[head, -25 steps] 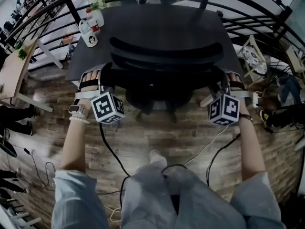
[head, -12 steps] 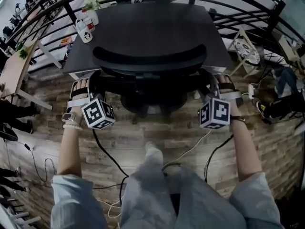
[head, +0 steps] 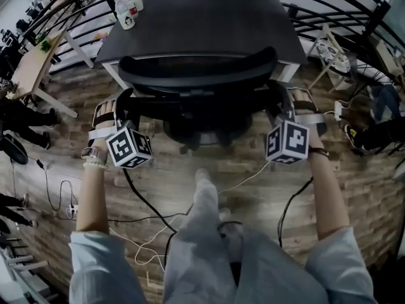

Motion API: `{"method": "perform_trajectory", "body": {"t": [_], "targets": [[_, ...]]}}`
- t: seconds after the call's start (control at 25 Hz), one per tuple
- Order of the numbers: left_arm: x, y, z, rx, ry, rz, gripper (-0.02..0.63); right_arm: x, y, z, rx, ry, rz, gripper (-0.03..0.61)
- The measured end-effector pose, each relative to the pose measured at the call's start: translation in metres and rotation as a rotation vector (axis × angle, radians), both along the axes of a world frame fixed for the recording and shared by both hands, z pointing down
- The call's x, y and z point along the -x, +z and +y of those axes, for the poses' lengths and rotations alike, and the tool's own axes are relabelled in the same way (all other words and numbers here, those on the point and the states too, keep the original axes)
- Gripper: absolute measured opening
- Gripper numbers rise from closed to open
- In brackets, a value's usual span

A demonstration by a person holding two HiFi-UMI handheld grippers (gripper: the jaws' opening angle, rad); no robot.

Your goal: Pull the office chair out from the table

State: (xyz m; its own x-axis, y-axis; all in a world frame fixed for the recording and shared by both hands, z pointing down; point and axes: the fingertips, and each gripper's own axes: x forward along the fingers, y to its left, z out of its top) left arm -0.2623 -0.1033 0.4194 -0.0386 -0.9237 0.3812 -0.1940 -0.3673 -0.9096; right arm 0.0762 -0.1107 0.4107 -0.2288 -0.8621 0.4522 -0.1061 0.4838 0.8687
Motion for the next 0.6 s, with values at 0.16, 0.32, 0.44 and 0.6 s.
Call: {"method": "perform_trajectory", "body": {"t": [0.16,0.32,0.44,0.6], "targets": [[-0.006,-0.003,0.043,0.016,0.004,-0.012,0.207,-0.006,-0.003,0.038,0.005,0.004,-0.006,0.199],[-0.007,-0.003,0.075,0.035,0.013,-0.014,0.207,-0.007,-0.002,0.075,0.007,0.003,-0.002,0.200],[-0.003,-0.003,0.103,0.032,0.012,-0.018,0.207,-0.004,-0.002,0.108,0.004,0.007,0.005,0.201],[0.003,0.003,0.134,0.033,0.022,-0.011,0.209,0.002,0.005,0.147,0.001,0.035,0.014,0.201]]}}
